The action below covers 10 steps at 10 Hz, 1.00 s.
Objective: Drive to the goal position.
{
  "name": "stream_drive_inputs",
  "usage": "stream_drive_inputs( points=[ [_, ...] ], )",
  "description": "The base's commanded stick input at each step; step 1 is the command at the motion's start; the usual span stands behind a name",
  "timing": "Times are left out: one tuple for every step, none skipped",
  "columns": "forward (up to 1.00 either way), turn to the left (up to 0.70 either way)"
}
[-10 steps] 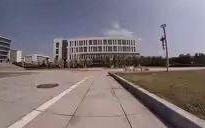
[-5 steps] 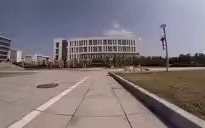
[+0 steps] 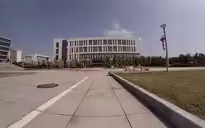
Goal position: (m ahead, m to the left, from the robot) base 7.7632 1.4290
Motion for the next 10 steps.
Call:
stream_drive_inputs(
  points=[
    [0.04, 0.00],
    [0.04, 0.00],
    [0.04, 0.00],
    [0.04, 0.00],
    [0.04, 0.00],
    [0.04, 0.00],
    [0.04, 0.00],
    [0.04, 0.00],
    [0.04, 0.00],
    [0.04, 0.00]
  ],
)
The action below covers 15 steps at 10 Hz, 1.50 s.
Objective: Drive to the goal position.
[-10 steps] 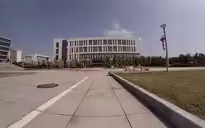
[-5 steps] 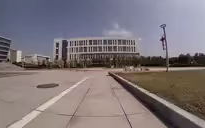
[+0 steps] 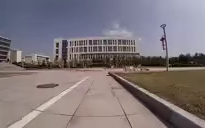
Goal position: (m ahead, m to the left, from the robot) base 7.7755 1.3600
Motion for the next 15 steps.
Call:
stream_drive_inputs(
  points=[
    [0.04, 0.00],
    [0.04, 0.00],
    [0.04, 0.00],
    [0.04, 0.00],
    [0.04, 0.00],
    [0.04, 0.00],
    [0.04, 0.00],
    [0.04, 0.00],
    [0.04, 0.00],
    [0.04, 0.00],
    [0.04, 0.00],
    [0.04, 0.00],
    [0.04, 0.00],
    [0.04, 0.00],
    [0.04, 0.00]
  ],
)
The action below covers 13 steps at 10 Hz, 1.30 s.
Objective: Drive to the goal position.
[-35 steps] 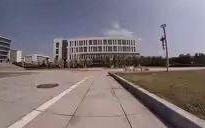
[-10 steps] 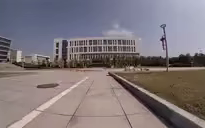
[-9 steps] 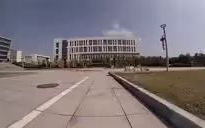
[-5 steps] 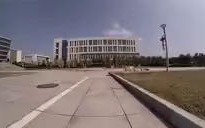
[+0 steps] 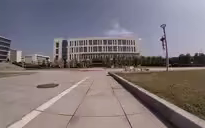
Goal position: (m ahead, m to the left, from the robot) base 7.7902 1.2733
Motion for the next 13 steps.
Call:
stream_drive_inputs(
  points=[
    [0.04, 0.00],
    [0.04, 0.00],
    [0.04, 0.00],
    [0.04, 0.00],
    [0.04, 0.00],
    [0.04, 0.00],
    [0.05, 0.00],
    [0.04, 0.00],
    [0.04, 0.00],
    [0.04, 0.00],
    [0.04, 0.00],
    [0.04, 0.00],
    [0.04, 0.00]
  ],
)
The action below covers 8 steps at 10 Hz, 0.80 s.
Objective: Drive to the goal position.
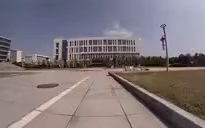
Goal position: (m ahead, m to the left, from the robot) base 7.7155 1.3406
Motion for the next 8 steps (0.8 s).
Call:
stream_drive_inputs(
  points=[
    [0.04, 0.00],
    [0.04, 0.00],
    [0.04, 0.00],
    [0.04, 0.00],
    [0.04, 0.00],
    [0.04, 0.00],
    [0.04, 0.00],
    [0.04, 0.00]
  ],
)
